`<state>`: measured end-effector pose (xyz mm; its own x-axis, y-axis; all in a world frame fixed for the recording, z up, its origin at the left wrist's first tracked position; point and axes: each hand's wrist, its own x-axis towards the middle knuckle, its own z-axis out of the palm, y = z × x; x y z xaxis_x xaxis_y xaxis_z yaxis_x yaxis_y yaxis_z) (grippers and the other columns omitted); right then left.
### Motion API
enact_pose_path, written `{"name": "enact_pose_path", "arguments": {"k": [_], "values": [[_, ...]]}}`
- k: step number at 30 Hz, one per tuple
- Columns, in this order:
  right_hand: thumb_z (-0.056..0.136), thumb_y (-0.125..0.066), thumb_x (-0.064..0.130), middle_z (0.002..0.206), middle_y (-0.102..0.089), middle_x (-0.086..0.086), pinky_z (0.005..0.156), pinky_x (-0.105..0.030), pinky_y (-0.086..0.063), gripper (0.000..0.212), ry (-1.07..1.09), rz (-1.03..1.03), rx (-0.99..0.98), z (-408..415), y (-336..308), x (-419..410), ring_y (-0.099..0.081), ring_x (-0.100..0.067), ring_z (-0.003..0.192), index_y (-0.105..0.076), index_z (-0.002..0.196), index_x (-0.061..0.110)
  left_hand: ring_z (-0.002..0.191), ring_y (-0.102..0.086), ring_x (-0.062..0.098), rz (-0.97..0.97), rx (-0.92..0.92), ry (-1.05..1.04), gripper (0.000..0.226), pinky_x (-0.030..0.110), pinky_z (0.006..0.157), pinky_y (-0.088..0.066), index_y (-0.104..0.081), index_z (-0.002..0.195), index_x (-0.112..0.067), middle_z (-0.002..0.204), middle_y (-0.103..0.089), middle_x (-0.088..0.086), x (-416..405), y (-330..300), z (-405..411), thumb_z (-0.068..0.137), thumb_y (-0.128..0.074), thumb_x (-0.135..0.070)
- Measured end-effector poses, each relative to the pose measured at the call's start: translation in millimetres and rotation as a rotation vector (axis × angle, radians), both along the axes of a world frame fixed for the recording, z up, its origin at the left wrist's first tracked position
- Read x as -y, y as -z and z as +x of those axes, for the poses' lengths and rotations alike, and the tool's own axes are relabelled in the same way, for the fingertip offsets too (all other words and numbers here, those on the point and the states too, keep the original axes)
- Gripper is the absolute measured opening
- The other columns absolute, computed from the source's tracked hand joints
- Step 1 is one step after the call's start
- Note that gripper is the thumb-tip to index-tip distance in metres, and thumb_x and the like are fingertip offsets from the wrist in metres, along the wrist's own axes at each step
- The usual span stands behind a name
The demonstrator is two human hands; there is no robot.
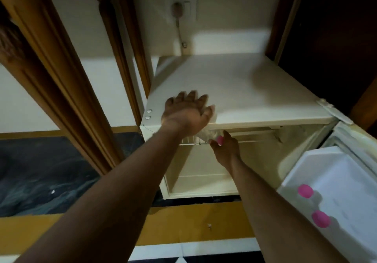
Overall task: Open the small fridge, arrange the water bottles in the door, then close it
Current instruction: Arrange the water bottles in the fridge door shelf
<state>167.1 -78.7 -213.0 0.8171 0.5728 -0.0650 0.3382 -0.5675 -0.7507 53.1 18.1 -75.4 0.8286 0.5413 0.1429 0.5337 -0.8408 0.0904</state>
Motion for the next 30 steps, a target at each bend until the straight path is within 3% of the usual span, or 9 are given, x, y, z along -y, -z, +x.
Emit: {"name": "enact_pose_path", "arguments": {"k": [3, 6, 8, 12, 16, 20, 23, 26, 30], "values": [[0.089, -0.064, 0.041, 0.120, -0.063, -0.019, 0.088, -0.033, -0.043, 0.046, -0.010, 0.040, -0.023, 7.1, 13.0, -8.4, -0.056, -0.038, 0.114, -0.055, 0.119, 0.006, 0.156, -0.009, 0.024, -0.006, 0.002, 0.005, 0.067, 0.049, 0.120, -0.011, -0.020, 0.159, -0.039, 0.170, -0.014, -0.004, -1.8, 0.7, 0.7, 0.098, -0.014, -0.065], [0.086, -0.067, 0.019, 0.095, -0.068, -0.013, 0.085, -0.045, -0.055, 0.011, 0.069, 0.224, -0.180, 11.8, 18.5, -12.6, -0.065, -0.034, 0.090, -0.055, 0.086, 0.017, 0.156, -0.007, 0.024, -0.013, 0.006, 0.019, 0.067, 0.050, 0.121, -0.009, -0.018, 0.159, -0.039, 0.170, -0.012, -0.003, -6.4, 1.8, -0.8, 0.097, -0.013, -0.065], [0.084, -0.066, 0.007, 0.078, -0.064, -0.008, 0.077, -0.048, -0.055, 0.020, 0.112, 0.372, -0.262, 6.6, 19.3, -10.0, -0.062, -0.030, 0.076, -0.053, 0.073, 0.019, 0.156, -0.007, 0.025, -0.013, -0.004, 0.028, 0.067, 0.051, 0.122, -0.009, -0.017, 0.159, -0.039, 0.170, -0.012, -0.003, -7.5, 1.8, -0.7, 0.097, -0.013, -0.066], [0.091, -0.062, 0.018, 0.080, -0.068, -0.009, 0.057, -0.036, -0.056, 0.010, 0.148, 0.604, -0.320, -17.3, 6.5, 19.0, -0.064, -0.022, 0.057, -0.062, 0.081, 0.017, 0.156, -0.006, 0.024, -0.030, -0.012, 0.019, 0.065, 0.050, 0.123, -0.008, -0.017, 0.159, -0.040, 0.170, -0.011, -0.004, -6.1, 0.0, -1.8, 0.099, -0.014, -0.065], [0.088, -0.060, 0.024, 0.073, -0.070, -0.006, 0.044, -0.017, -0.050, 0.008, 0.170, 0.532, -0.126, -24.5, -19.8, 72.7, -0.067, -0.010, 0.049, -0.063, 0.081, 0.022, 0.156, -0.007, 0.023, -0.027, -0.005, 0.020, 0.065, 0.049, 0.122, -0.009, -0.018, 0.159, -0.040, 0.170, -0.012, -0.004, -2.1, -1.8, -3.9, 0.100, -0.014, -0.064], [0.084, -0.060, 0.023, 0.071, -0.069, -0.010, 0.056, -0.034, -0.059, 0.010, 0.058, 0.387, -0.001, -29.5, -61.5, 124.5, -0.068, -0.024, 0.061, -0.060, 0.074, 0.023, 0.156, -0.008, 0.027, -0.024, -0.027, 0.006, 0.064, 0.050, 0.122, -0.012, -0.018, 0.160, -0.037, 0.170, -0.012, -0.002, 4.3, -7.6, -4.6, 0.101, -0.012, -0.061], [0.080, -0.065, 0.022, 0.074, -0.067, -0.009, 0.067, -0.042, -0.060, 0.005, -0.086, 0.231, 0.080, -31.0, -97.1, 155.9, -0.068, -0.029, 0.070, -0.061, 0.076, 0.022, 0.150, -0.021, 0.033, 0.012, -0.051, -0.047, 0.061, 0.051, 0.114, -0.022, -0.030, 0.154, -0.029, 0.163, -0.026, 0.006, 18.9, -9.5, 0.1, 0.101, -0.015, -0.055], [0.067, -0.068, 0.032, 0.080, -0.065, 0.001, 0.064, -0.033, -0.054, 0.019, -0.254, 0.028, 0.227, -31.9, -137.7, 182.3, -0.064, -0.018, 0.073, -0.063, 0.083, 0.023, 0.132, -0.037, 0.036, 0.077, -0.049, -0.029, 0.053, 0.050, 0.101, -0.032, -0.042, 0.139, -0.022, 0.143, -0.041, 0.011, 51.3, -9.9, 17.2, 0.099, -0.021, -0.050], [0.057, -0.069, 0.044, 0.075, -0.063, 0.003, 0.054, -0.040, -0.057, 0.029, -0.445, -0.275, 0.288, -26.8, -182.8, 215.5, -0.066, -0.018, 0.061, -0.061, 0.076, 0.024, 0.142, -0.031, 0.041, 0.050, -0.024, -0.023, 0.058, 0.056, 0.109, -0.029, -0.038, 0.148, -0.023, 0.155, -0.035, 0.013, 82.4, -9.8, 42.8, 0.099, -0.022, -0.050]]}}
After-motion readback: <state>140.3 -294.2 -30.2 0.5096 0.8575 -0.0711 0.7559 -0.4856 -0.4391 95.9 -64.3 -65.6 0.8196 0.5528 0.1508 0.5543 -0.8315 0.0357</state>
